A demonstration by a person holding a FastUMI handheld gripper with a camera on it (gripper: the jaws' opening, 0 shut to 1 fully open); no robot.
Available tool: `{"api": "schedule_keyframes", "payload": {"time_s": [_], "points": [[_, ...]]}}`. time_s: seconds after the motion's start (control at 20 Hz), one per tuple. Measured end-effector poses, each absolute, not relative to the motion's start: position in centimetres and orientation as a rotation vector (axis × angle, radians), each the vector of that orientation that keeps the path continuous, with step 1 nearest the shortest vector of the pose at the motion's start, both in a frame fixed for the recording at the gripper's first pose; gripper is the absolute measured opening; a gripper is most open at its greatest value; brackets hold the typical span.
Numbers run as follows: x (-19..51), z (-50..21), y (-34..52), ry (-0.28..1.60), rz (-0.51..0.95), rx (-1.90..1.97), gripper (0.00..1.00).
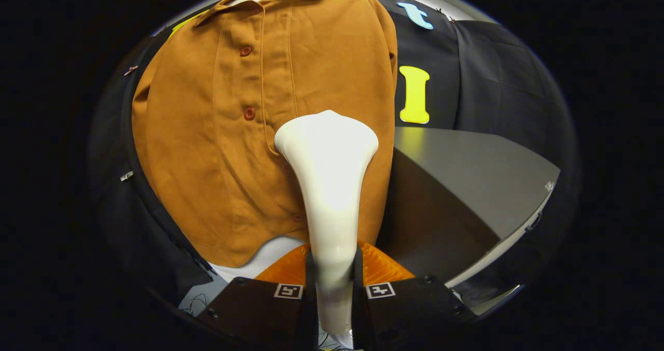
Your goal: Iron the clothes twice with a garment steamer, once on the left side and once on the right side.
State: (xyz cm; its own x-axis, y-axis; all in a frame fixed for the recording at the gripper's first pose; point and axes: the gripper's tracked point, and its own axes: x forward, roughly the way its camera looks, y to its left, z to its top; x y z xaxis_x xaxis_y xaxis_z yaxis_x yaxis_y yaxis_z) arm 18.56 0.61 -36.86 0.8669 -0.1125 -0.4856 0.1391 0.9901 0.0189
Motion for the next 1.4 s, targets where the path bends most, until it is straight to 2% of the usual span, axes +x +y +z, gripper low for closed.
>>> {"api": "schedule_keyframes", "payload": {"time_s": [0.45,0.75,1.0,1.4], "points": [[15.9,-43.2,1.5,0.583,-0.172,0.076,0.29],[13.3,-44.1,1.5,0.615,-0.191,0.049,0.29],[10.1,-40.4,2.2,0.568,-0.166,0.051,0.29],[8.6,-27.7,4.8,0.367,-0.096,0.075,0.29]]}}
